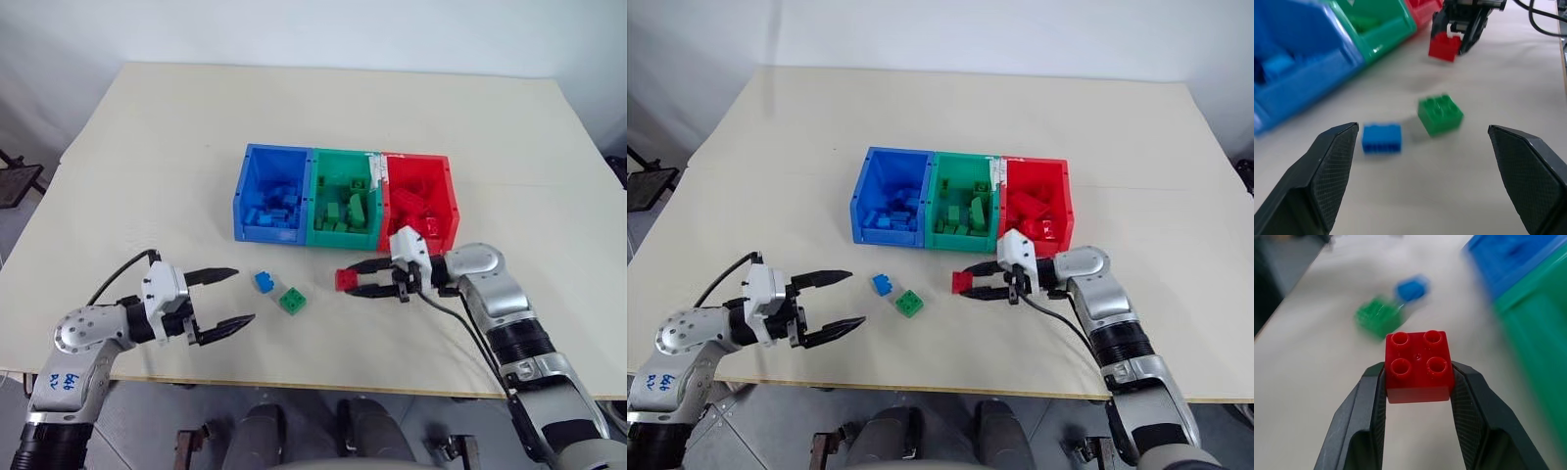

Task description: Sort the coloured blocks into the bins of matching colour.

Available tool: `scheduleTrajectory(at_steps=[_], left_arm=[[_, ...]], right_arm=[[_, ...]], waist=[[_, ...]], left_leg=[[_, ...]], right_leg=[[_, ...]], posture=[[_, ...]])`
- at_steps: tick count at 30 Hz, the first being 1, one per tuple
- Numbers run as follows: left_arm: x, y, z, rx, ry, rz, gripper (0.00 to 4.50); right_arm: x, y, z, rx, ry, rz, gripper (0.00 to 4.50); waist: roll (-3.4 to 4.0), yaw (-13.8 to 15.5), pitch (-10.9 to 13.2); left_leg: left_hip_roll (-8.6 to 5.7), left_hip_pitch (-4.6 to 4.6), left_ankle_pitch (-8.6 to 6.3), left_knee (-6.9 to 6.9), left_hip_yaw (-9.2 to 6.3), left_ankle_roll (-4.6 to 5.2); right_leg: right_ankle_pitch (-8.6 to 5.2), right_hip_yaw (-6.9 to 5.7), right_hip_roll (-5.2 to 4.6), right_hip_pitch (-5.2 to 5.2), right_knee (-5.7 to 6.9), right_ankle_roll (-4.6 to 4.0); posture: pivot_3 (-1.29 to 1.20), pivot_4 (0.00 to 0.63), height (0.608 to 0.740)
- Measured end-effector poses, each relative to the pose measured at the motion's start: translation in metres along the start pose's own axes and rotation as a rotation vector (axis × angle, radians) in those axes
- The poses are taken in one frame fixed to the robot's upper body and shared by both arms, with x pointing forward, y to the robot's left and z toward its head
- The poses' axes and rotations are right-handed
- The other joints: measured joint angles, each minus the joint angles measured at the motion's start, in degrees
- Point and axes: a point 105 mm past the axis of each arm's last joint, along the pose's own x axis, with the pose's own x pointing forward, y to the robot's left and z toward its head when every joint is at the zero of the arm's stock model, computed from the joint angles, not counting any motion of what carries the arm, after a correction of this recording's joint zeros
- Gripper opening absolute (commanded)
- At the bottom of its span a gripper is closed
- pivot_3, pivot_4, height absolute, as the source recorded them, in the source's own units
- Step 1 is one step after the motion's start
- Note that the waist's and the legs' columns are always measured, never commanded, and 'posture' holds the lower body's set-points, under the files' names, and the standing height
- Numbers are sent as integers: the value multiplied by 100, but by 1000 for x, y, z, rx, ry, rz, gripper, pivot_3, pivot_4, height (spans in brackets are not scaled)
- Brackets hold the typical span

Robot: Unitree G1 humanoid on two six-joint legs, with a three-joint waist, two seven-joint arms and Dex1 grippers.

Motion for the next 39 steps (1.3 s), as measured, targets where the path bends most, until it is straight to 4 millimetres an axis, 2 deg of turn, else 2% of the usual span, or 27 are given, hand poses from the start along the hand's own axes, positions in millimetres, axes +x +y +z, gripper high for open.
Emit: scheduleTrajectory(at_steps=[6,8,10,13,14,19,20,23,25,28,31,35,39], left_arm=[[24,1,20,-29,-88,-34,4500],[30,-1,23,-43,-98,-46,4500],[32,-1,23,-51,-95,-51,4500],[36,1,28,-48,-120,-44,4500],[37,2,31,-42,-129,-43,4500],[40,1,37,-31,-161,-29,4500],[40,1,37,-31,-160,-24,4500],[34,0,32,-36,-151,1,4500],[22,3,24,-27,-123,43,4500],[3,8,14,-7,-68,94,4500],[-22,12,-3,-16,6,125,4500],[-43,15,-16,-7,73,112,4500],[-62,23,-25,12,136,104,4500]], right_arm=[[-39,-53,52,-64,-110,-334,1453],[-54,-69,56,-83,-95,-423,1453],[-66,-80,49,-60,-68,-501,1453],[-77,-95,34,5,-40,-600,2584],[-79,-97,33,5,-35,-616,2834],[-78,-97,27,9,-9,-606,4483],[-78,-96,27,5,-6,-599,4483],[-83,-87,33,-40,3,-545,4483],[-84,-67,42,-78,-29,-442,4483],[-85,-41,45,-105,-47,-329,4483],[-84,-10,35,-93,-39,-226,4483],[-80,29,21,-50,-38,-123,4483],[-88,55,3,17,-14,-113,4483]], waist=[[0,-19,0],[0,-15,0],[0,-15,0],[0,-17,0],[0,-17,0],[1,-19,0],[0,-16,0],[1,-9,0],[1,1,0],[1,4,0],[1,0,0],[3,8,1],[4,16,2]], left_leg=[[1,1,6,-3,2,-9],[4,3,6,-4,2,-10],[4,2,7,-4,3,-11],[4,-1,10,0,9,-12],[4,-1,10,0,9,-12],[4,-3,17,-1,11,-26],[5,-3,17,0,11,-25],[4,-5,17,-3,10,-25],[7,-6,17,-9,6,-24],[8,-7,12,-10,4,-17],[9,-6,0,-11,3,5],[10,-7,0,-14,2,5],[8,-7,0,-16,-7,5]], right_leg=[[0,-3,2,0,0,0],[0,-6,4,0,2,0],[0,-6,4,0,1,0],[0,-4,4,-1,2,1],[0,-4,4,-1,1,1],[1,-4,5,-1,3,2],[1,-4,5,-1,2,2],[1,-4,5,-1,2,3],[1,-7,6,0,1,3],[1,-10,5,3,-3,3],[1,-12,3,10,-38,3],[1,-22,-3,11,-42,2],[0,-41,-13,17,-50,1]], posture=[[0,150,740],[0,150,740],[0,150,740],[0,150,740],[0,150,740],[0,150,740],[0,150,740],[0,150,740],[0,150,740],[0,150,740],[0,150,740],[0,150,740],[0,150,740]])
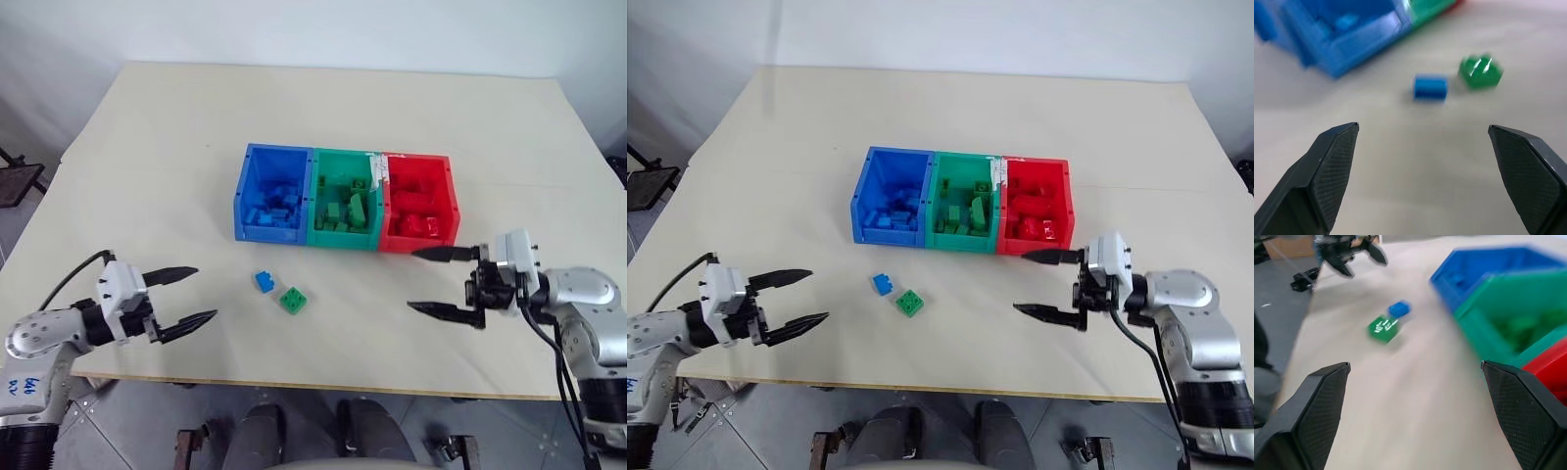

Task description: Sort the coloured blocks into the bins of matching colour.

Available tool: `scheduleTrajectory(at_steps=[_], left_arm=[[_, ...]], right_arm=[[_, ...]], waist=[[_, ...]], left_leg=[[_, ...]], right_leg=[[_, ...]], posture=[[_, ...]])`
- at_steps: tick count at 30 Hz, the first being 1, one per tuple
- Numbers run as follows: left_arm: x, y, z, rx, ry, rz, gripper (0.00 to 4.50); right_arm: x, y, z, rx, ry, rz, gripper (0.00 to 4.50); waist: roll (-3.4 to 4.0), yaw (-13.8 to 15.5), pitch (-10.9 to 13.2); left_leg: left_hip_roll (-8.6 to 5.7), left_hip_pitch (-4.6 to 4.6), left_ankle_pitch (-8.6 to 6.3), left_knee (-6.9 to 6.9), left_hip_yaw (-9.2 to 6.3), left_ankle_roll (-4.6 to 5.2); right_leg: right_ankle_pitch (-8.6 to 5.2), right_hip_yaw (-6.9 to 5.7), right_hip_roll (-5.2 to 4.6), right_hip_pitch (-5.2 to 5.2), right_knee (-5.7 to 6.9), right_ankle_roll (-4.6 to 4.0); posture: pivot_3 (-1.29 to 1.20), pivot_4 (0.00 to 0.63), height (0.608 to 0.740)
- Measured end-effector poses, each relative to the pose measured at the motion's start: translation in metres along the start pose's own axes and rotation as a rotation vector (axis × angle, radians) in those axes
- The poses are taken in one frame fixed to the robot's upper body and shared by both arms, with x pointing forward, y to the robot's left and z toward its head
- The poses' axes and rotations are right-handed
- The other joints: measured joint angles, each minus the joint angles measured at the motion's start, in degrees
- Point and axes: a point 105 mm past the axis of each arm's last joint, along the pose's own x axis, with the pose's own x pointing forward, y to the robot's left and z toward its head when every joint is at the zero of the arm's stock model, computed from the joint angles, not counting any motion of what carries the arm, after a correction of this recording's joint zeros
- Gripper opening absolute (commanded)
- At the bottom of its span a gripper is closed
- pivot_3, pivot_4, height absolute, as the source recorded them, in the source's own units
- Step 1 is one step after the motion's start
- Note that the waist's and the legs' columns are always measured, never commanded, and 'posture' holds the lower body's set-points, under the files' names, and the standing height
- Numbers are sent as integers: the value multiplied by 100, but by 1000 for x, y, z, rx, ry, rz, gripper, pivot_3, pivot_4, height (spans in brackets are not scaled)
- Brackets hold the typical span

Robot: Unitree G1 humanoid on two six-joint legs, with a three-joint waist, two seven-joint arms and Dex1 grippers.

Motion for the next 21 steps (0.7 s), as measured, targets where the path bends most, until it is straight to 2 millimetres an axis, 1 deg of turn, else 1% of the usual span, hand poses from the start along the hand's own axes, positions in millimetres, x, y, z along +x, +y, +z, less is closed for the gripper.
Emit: scheduleTrajectory(at_steps=[3,6,9,15,20,21], left_arm=[[-3,2,0,21,16,-29,4500],[-3,4,2,43,20,-55,4500],[6,3,8,50,11,-107,4500],[46,-21,30,103,13,-326,4500],[87,-29,51,214,8,-467,4500],[94,-30,51,223,14,-492,4500]], right_arm=[[-10,9,-8,33,26,-16,4483],[-19,12,-11,23,45,-35,4483],[-24,13,-12,13,48,-65,4483],[-28,14,-14,1,54,-117,4483],[-30,16,-13,-9,57,-149,4483],[-29,17,-12,-10,56,-149,4483]], waist=[[0,-7,0],[1,-15,0],[1,-14,0],[1,13,0],[1,28,1],[2,30,1]], left_leg=[[0,0,0,-2,0,0],[1,1,0,-5,-2,-1],[1,1,0,-5,-2,-1],[0,0,1,0,-5,-2],[-4,0,3,11,-2,-3],[-4,0,3,13,-1,-4]], right_leg=[[0,-3,-2,0,-2,-1],[-1,-7,-2,-1,-1,-2],[-1,-8,-2,-1,1,-2],[0,-12,-1,3,4,-1],[1,-13,6,5,13,2],[2,-13,7,5,16,3]], posture=[[0,150,740],[0,150,740],[0,150,740],[0,150,740],[0,150,740],[0,150,740]])
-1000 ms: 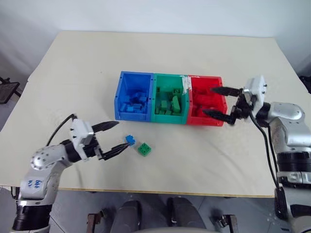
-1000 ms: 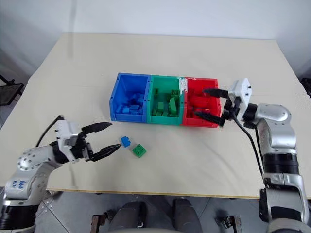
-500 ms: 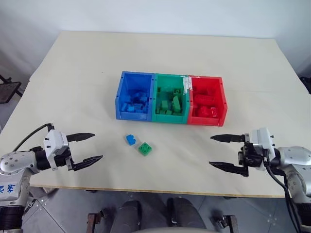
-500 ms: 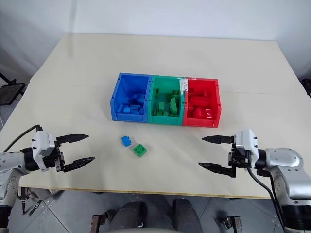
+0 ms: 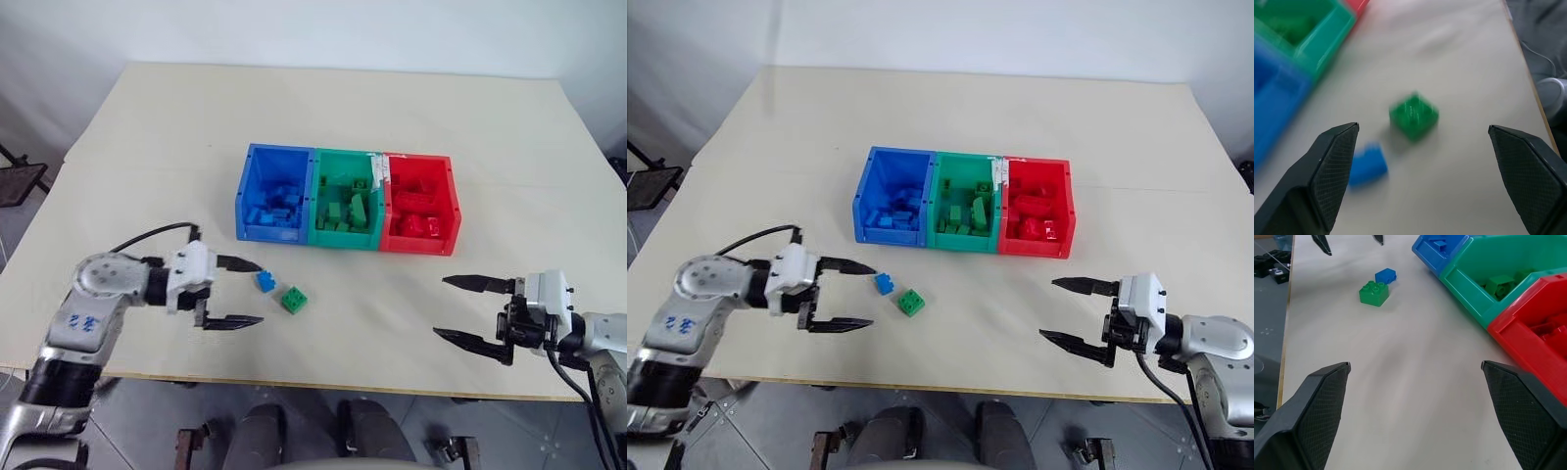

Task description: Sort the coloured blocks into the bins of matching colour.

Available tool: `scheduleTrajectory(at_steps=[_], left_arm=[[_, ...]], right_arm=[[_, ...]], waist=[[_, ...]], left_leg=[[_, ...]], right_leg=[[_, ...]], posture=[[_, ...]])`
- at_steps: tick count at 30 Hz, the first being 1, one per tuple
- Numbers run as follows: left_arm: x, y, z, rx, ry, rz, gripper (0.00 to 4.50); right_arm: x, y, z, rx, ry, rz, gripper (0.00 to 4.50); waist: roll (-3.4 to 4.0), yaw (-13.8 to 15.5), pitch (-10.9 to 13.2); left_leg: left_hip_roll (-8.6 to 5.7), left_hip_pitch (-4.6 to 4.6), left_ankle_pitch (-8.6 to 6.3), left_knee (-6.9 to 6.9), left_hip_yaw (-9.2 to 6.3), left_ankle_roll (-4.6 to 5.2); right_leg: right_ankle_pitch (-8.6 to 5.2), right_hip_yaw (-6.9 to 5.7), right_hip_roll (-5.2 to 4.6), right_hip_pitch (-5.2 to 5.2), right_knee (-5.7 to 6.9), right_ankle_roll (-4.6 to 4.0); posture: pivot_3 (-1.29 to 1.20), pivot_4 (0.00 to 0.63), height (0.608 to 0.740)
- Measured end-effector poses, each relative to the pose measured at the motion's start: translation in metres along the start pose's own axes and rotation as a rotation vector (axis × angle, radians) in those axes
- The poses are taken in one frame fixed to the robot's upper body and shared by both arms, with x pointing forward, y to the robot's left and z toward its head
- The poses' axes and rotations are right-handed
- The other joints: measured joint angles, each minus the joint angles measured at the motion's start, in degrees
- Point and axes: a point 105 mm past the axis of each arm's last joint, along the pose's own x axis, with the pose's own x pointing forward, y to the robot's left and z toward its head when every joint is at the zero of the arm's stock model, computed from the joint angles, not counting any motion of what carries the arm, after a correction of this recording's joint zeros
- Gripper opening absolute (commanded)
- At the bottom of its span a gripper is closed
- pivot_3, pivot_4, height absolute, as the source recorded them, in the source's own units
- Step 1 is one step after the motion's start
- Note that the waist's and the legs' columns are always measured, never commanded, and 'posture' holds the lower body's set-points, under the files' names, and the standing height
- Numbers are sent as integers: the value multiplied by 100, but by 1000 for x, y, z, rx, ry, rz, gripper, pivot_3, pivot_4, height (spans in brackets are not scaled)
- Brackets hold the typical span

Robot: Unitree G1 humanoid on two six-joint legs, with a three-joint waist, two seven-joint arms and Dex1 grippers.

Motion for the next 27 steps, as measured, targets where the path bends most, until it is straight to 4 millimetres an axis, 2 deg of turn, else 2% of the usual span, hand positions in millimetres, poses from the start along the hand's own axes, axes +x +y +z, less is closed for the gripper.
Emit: scheduleTrajectory(at_steps=[4,12,15,22,27], left_arm=[[29,8,-7,37,21,-118,4500],[50,20,-27,98,115,-268,4500],[56,19,-30,109,112,-309,3965],[59,21,-27,128,80,-314,1802],[47,34,-10,77,-34,-215,1513]], right_arm=[[2,9,2,22,-2,19,4483],[5,14,4,23,-1,17,4483],[4,16,2,31,4,9,4500],[4,17,2,32,7,-1,4500],[5,15,3,30,-11,-30,4500]], waist=[[0,-6,0],[-2,4,1],[-3,22,1],[-3,78,2],[-3,105,2]], left_leg=[[1,0,4,10,5,-3],[0,-1,7,37,6,-1],[0,-3,7,45,5,0],[1,-4,6,68,4,2],[1,-5,6,74,1,2]], right_leg=[[0,1,9,-1,7,1],[0,4,11,-2,29,3],[0,3,11,-2,37,3],[0,6,11,-2,55,3],[0,5,9,-1,60,2]], posture=[[0,150,740],[0,150,740],[0,150,740],[0,150,740],[0,150,740]])
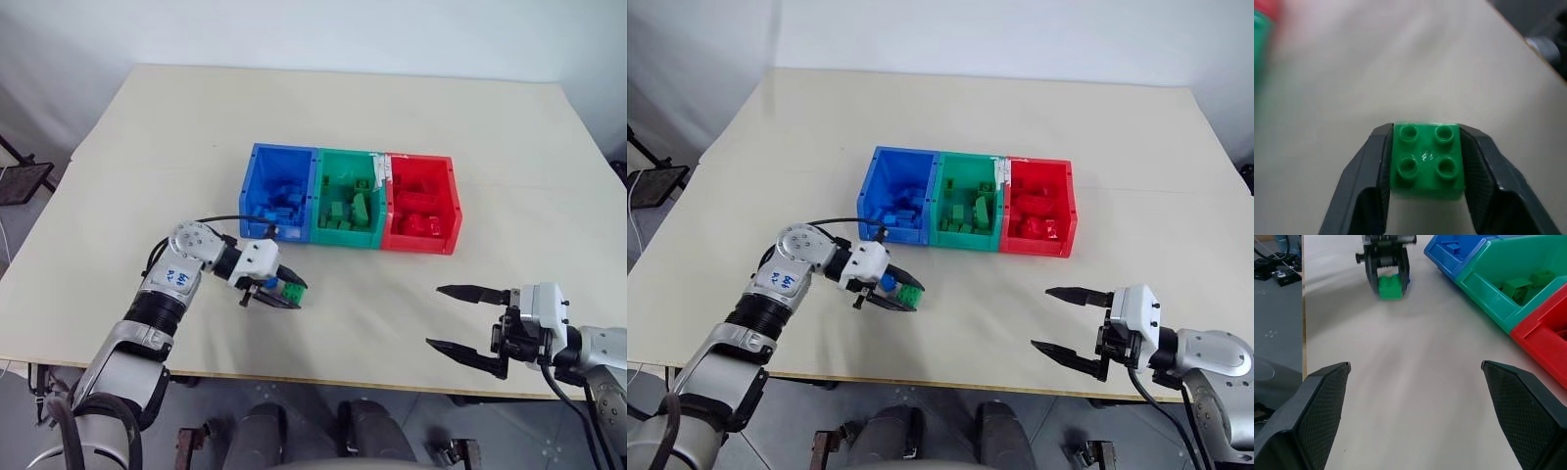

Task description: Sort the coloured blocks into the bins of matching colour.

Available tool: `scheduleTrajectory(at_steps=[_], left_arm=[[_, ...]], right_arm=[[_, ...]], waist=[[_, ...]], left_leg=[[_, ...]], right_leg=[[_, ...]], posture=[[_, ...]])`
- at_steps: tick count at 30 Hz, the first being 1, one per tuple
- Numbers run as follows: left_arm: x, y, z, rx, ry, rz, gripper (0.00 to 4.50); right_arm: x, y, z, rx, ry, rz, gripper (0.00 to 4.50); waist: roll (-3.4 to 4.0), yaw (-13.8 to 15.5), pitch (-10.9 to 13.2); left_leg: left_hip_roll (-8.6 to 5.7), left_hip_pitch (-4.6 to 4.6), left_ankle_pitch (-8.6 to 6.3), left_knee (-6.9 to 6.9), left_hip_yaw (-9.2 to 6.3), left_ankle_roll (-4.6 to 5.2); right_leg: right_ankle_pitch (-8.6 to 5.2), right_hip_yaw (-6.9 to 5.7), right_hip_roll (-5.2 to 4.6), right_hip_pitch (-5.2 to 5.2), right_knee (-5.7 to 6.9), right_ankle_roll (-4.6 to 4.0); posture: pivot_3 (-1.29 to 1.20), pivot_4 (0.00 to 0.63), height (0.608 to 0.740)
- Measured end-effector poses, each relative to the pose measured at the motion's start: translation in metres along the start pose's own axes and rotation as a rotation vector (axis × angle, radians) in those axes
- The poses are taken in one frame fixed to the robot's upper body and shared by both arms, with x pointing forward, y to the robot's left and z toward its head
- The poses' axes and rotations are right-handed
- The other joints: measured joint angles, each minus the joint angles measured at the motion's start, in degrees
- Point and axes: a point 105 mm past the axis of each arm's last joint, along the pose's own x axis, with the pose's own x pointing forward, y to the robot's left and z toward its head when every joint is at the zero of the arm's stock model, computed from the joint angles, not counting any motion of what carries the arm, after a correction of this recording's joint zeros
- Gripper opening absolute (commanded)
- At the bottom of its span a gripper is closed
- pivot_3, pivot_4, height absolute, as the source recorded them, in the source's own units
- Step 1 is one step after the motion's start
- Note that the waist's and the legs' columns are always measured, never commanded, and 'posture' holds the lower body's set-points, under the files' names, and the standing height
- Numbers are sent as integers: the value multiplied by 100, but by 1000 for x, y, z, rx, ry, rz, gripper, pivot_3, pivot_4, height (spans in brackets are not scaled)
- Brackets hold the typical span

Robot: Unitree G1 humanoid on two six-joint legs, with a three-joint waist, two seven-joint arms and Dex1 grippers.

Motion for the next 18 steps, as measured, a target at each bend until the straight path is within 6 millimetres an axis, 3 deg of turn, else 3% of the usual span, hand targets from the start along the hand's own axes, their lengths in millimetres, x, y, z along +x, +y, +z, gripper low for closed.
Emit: scheduleTrajectory(at_steps=[3,7,9,13,16,18], left_arm=[[0,20,25,-44,-145,106,1513],[4,66,83,-33,-328,270,1513],[4,85,103,-24,-361,341,1513],[23,122,101,-146,-327,485,1513],[37,129,90,-176,-255,504,1513],[37,131,82,-200,-228,519,2259]], right_arm=[[3,-7,5,5,-62,-74,4500],[1,-28,26,-27,-177,-234,4500],[-3,-34,28,-26,-193,-287,4500],[-11,-42,28,-8,-215,-382,4500],[-12,-43,30,-11,-216,-404,4500],[-13,-43,30,-10,-216,-413,4500]], waist=[[-3,25,2],[-9,78,5],[-8,89,5],[-11,117,7],[-12,91,7],[-12,67,7]], left_leg=[[0,-7,1,10,-8,1],[-10,-23,5,23,-23,5],[-14,-22,7,18,-21,1],[-18,-23,8,15,-10,2],[-16,-22,9,9,1,1],[-14,-22,18,5,1,-14]], right_leg=[[0,-6,-3,1,3,1],[7,-13,-5,-1,3,13],[8,-12,-5,-2,2,14],[8,-8,-2,-10,1,16],[8,-5,0,-16,-1,17],[8,-3,0,-19,0,17]], posture=[[0,150,740],[0,150,740],[0,150,740],[0,150,740],[0,150,740],[0,150,740]])
